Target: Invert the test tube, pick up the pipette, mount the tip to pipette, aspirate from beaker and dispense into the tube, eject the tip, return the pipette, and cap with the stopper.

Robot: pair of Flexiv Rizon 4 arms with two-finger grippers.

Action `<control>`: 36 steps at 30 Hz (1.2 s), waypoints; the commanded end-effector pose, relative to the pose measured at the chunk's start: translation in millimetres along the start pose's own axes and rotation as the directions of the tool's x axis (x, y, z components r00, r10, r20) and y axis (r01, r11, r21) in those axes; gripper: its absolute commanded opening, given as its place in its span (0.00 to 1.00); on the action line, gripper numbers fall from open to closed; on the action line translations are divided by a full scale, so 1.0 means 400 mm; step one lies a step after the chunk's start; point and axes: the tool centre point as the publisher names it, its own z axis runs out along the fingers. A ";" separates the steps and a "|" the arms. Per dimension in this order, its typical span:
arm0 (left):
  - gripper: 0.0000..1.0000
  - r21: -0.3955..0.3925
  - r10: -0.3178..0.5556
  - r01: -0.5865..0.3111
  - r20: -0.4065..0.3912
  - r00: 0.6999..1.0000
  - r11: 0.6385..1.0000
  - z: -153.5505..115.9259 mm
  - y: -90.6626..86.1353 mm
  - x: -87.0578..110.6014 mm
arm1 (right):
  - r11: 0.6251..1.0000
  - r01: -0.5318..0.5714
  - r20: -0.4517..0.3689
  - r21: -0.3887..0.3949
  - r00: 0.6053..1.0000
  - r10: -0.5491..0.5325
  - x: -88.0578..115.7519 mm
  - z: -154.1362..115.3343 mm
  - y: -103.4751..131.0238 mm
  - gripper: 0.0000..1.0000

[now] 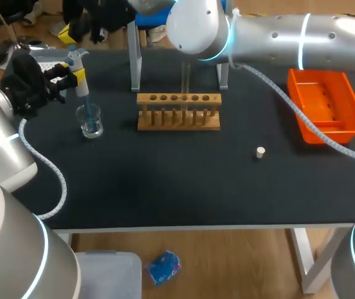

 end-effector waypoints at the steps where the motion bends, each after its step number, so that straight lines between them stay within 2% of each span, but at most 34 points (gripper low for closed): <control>1: 0.00 -0.003 -0.001 0.001 -0.001 1.000 1.000 0.001 -0.002 -0.001 | 1.000 0.005 0.010 0.008 1.000 -0.005 0.006 -0.032 0.010 1.00; 8: 0.00 -0.003 -0.001 0.001 -0.001 1.000 1.000 0.001 -0.002 -0.001 | 1.000 0.021 0.042 -0.011 0.999 -0.020 0.013 -0.118 0.004 1.00; 17: 0.00 -0.003 -0.001 0.001 -0.001 1.000 1.000 0.001 -0.002 -0.001 | 0.998 0.053 0.118 0.029 0.991 -0.056 0.024 -0.320 -0.055 1.00; 23: 0.00 -0.003 -0.001 0.001 -0.001 1.000 1.000 0.001 -0.002 -0.001 | 0.998 0.029 0.177 0.060 0.983 -0.039 0.037 -0.497 -0.139 1.00; 27: 0.00 -0.003 -0.001 0.001 -0.001 1.000 1.000 0.001 -0.002 -0.001 | 0.999 0.003 0.211 0.051 0.977 -0.014 0.055 -0.607 -0.203 1.00; 36: 0.00 -0.003 -0.001 0.001 -0.001 1.000 1.000 0.001 -0.002 -0.001 | 0.999 -0.026 0.273 0.023 0.962 0.019 0.092 -0.795 -0.339 1.00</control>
